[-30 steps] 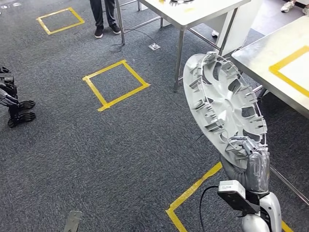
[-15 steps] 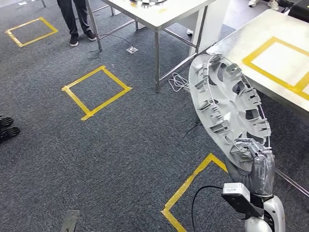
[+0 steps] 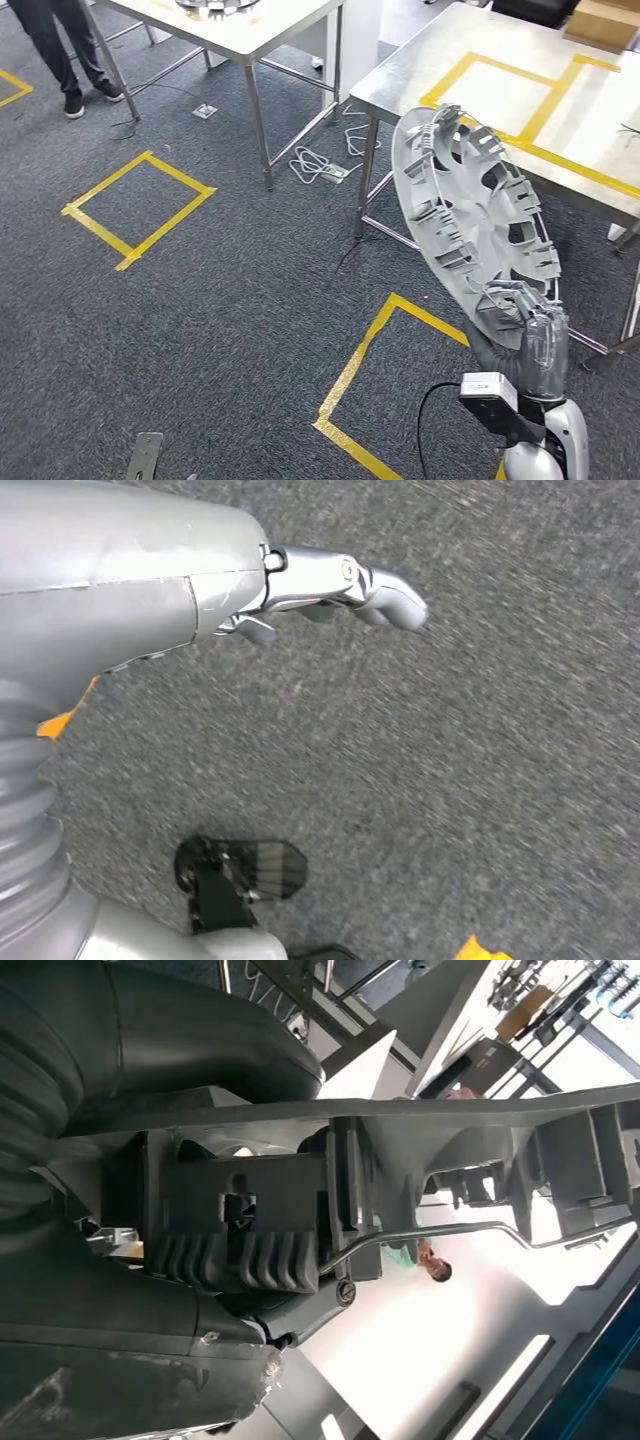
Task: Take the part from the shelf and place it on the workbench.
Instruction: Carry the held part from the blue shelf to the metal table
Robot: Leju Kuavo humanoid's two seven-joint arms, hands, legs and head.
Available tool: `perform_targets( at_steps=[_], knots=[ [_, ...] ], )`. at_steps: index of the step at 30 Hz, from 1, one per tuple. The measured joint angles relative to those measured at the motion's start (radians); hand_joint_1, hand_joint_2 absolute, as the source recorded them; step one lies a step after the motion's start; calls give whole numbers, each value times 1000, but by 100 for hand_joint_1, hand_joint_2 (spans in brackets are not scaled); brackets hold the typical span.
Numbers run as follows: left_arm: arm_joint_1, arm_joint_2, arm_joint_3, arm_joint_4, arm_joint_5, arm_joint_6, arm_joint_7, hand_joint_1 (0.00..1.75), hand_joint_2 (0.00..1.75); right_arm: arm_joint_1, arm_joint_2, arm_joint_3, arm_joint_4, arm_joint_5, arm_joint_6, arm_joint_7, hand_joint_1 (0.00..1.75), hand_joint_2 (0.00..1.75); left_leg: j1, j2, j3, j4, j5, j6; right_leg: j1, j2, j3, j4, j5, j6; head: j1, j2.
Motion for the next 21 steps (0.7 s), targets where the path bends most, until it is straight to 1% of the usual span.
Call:
perform_targets(
  at_steps=[1,2,3,4,5,6,7,8,9,10,11,12,13,14,15,16,17,18,19,20,21],
  knots=[
    [0,-1,0,0,-1,0,0,0,175,2,0,-1,1,0,0,-1,175,175,-2,11,-4,-2,9,8,-3,-1,-3,-6,7,6,-3,0],
    [-1,-1,1,0,-2,1,0,0,175,5,1,-2,1,0,1,-1,175,175,-3,22,-8,-6,18,16,-4,-17,-11,-2,1,10,-4,0],
    [-1,-1,1,0,-4,2,0,0,175,6,1,-2,2,0,1,-1,175,175,-2,33,-15,-9,26,24,-4,-42,-23,21,-22,12,-2,0],
    [0,-1,1,-1,-6,3,0,0,175,6,2,-2,4,0,1,-2,175,175,-1,45,-22,-11,32,29,-3,-73,-41,67,-62,13,-1,0],
    [2,0,2,-1,-8,4,0,0,175,5,2,-2,4,0,1,-1,175,175,-2,56,-29,-11,37,31,-2,-96,-64,133,-110,14,2,0],
    [4,0,2,-1,-10,5,0,0,175,4,2,-2,5,0,2,-1,175,175,-2,70,-36,-11,43,32,-2,-106,-84,206,-151,17,4,0],
    [6,0,2,-1,-12,5,0,0,175,4,2,-2,6,0,2,-1,175,175,-2,84,-43,-11,48,31,-2,-110,-97,266,-177,20,6,0],
    [8,0,2,-1,-13,6,1,0,175,4,3,-2,7,0,2,-1,175,175,-2,99,-50,-10,53,29,-2,-111,-93,296,-184,22,7,0],
    [8,0,2,-1,-15,6,2,0,175,4,3,-2,7,0,2,-1,175,175,-2,113,-56,-9,57,27,-2,-115,-65,283,-174,23,8,0],
    [9,0,2,-1,-15,7,2,0,175,4,3,-3,8,0,2,-1,175,175,-2,127,-61,-9,61,24,-2,-125,-15,229,-156,24,9,0],
    [8,0,2,-1,-16,7,3,0,175,3,3,-3,8,0,2,-1,175,175,-3,139,-63,-7,64,20,-1,-152,46,149,-147,25,10,0],
    [8,-1,2,-1,-16,7,3,0,175,3,3,-3,8,0,2,-1,175,175,-5,151,-63,-7,66,15,2,-176,98,82,-140,21,11,0],
    [8,-1,2,-1,-16,8,4,0,175,2,3,-3,8,0,2,0,175,175,-6,162,-61,-5,67,9,5,-195,130,36,-140,14,10,0],
    [7,0,2,-2,-16,8,4,0,175,1,3,-3,8,0,2,0,175,175,-8,172,-58,-4,68,2,9,-205,142,15,-146,4,10,0],
    [6,0,3,-2,-16,9,4,0,175,0,3,-4,8,0,2,-1,175,175,-7,184,-56,-5,69,-4,13,-194,137,16,-144,-7,9,0],
    [5,-1,3,-2,-16,9,4,0,175,1,3,-5,8,0,2,-1,175,175,-6,193,-54,-5,69,-12,13,-182,133,13,-143,-16,9,0],
    [5,0,3,-2,-16,9,5,0,175,1,3,-6,8,0,2,-1,175,175,-4,186,-55,-2,63,-20,12,-169,130,11,-140,-24,9,0],
    [5,0,3,-2,-16,9,5,0,175,1,4,-7,8,0,2,-1,175,175,-3,165,-61,14,46,-26,11,-157,127,9,-133,-32,8,0],
    [5,0,3,-2,-16,9,5,0,175,0,4,-7,8,0,2,-1,175,175,-1,134,-77,53,15,-32,9,-145,124,8,-126,-39,6,0],
    [7,0,3,-2,-16,9,5,0,175,0,4,-7,8,0,2,-1,175,175,0,102,-102,113,-24,-35,9,-132,117,8,-121,-44,4,0],
    [9,0,3,-2,-16,10,5,0,175,0,4,-8,8,0,2,0,175,175,0,82,-132,184,-63,-35,10,-118,111,8,-116,-48,3,0]
  ],
)
